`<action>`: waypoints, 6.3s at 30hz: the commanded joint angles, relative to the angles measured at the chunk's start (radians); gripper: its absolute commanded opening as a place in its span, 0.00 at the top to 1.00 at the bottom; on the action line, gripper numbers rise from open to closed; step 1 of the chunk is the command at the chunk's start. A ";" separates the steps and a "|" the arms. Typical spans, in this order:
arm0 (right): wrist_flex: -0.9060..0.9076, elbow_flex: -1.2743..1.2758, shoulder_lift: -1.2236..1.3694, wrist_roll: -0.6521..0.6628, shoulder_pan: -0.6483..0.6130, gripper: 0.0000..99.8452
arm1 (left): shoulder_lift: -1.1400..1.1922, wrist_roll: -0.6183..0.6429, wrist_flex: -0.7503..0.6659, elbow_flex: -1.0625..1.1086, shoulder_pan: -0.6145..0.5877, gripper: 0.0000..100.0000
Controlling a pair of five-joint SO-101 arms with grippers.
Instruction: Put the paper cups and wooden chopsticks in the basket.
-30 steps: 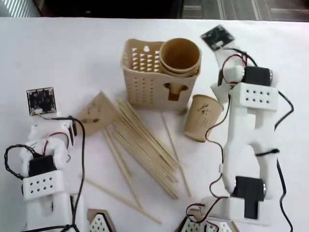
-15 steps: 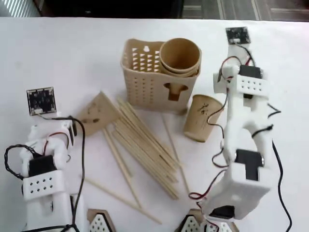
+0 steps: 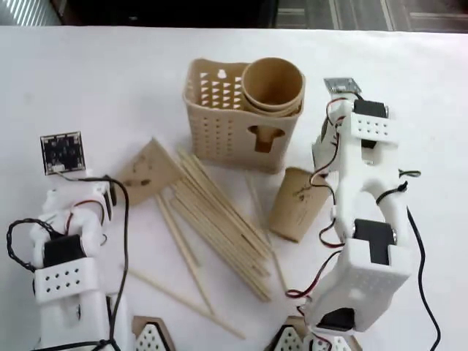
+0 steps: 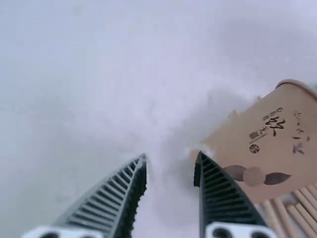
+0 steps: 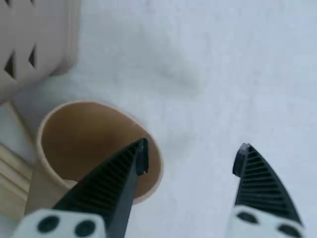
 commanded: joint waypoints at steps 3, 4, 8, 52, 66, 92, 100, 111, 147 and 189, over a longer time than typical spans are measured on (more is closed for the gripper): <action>0.137 -0.014 -0.022 0.000 -0.002 0.72 | -0.024 0.005 -0.020 -0.006 -0.004 0.83; 0.162 -0.014 -0.022 0.000 -0.002 0.72 | -0.024 0.005 -0.020 -0.006 -0.004 0.83; 0.211 -0.014 -0.022 0.018 0.008 0.72 | -0.024 0.005 -0.020 -0.006 -0.004 0.83; 0.039 0.617 -0.803 0.373 0.005 0.76 | -0.024 0.005 -0.020 -0.006 -0.005 0.83; -0.002 0.744 -0.802 0.373 -0.044 0.83 | -0.024 0.005 -0.020 -0.005 -0.005 0.83; 0.254 0.330 -0.805 0.634 0.097 0.98 | -0.024 0.005 -0.020 -0.005 -0.005 0.83; 0.217 0.520 -0.814 0.488 0.019 0.78 | -0.024 0.005 -0.020 -0.005 -0.005 0.83; -0.162 0.750 -0.805 0.256 -0.157 0.77 | -0.024 0.003 -0.080 0.031 -0.005 0.83; 0.113 0.566 -1.224 0.713 -0.025 0.98 | -0.024 -0.037 -0.112 0.054 -0.005 0.83; -0.076 -0.388 -0.444 0.528 -0.449 0.98 | -0.024 -0.037 -0.114 0.063 -0.001 0.83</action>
